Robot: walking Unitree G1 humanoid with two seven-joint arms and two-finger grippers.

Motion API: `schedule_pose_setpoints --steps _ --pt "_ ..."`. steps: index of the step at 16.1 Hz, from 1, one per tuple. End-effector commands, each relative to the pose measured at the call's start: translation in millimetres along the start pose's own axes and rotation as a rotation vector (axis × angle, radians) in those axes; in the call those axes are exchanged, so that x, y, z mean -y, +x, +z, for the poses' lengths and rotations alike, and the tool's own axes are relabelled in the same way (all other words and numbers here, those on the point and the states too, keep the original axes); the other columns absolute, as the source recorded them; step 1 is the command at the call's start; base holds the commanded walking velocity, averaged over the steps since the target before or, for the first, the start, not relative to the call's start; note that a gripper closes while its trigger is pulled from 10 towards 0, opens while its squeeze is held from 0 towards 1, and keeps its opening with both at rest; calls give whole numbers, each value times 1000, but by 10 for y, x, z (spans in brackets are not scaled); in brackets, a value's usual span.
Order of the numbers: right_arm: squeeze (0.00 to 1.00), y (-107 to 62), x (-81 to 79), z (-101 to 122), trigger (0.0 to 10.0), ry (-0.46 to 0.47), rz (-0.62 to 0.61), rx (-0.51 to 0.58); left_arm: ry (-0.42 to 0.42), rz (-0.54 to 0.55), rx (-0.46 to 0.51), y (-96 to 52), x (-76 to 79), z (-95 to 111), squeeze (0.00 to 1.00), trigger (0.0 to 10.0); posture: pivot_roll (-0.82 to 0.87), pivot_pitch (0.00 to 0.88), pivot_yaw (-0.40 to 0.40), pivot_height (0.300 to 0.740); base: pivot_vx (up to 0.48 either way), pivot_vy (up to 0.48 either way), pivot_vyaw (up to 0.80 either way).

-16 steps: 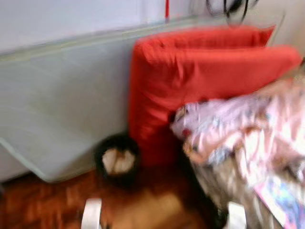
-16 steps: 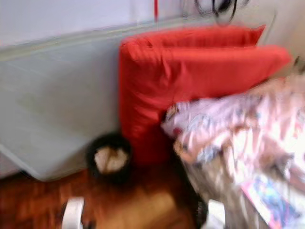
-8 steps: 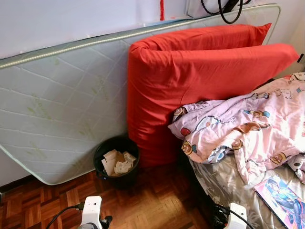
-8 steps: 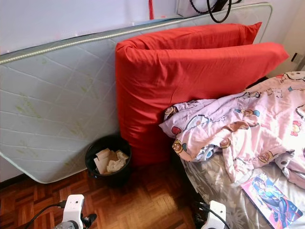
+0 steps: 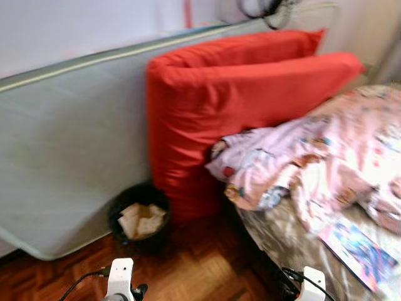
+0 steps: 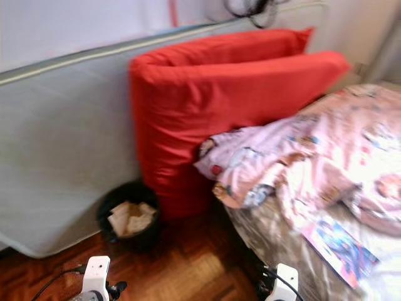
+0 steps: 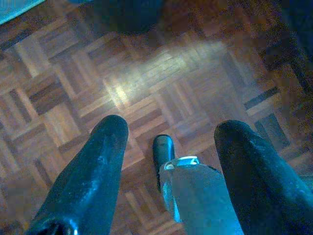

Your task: Clean up the room

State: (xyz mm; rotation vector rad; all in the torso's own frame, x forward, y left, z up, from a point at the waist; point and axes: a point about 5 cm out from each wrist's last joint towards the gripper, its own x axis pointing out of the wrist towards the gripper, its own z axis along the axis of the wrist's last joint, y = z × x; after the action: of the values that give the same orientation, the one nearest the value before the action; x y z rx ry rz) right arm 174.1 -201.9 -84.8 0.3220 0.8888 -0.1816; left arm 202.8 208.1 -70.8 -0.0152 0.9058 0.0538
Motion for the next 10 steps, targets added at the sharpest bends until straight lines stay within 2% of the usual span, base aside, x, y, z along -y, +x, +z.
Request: schedule_pose_setpoints --steps 1,3,10 --pt "0 0 -12 -22 10000 -1 4 -13 13 5 -13 -7 -28 -25 0 10000 15 0 20 740 0 0 -781" --pt "0 0 -11 -24 10000 3 3 -16 18 4 -20 -6 -28 -30 0 10000 15 0 20 740 0 -480 -781" --pt "0 1 -18 -28 10000 1 9 -20 -4 4 -17 -7 -29 -32 0 10000 14 0 23 740 0 0 -778"
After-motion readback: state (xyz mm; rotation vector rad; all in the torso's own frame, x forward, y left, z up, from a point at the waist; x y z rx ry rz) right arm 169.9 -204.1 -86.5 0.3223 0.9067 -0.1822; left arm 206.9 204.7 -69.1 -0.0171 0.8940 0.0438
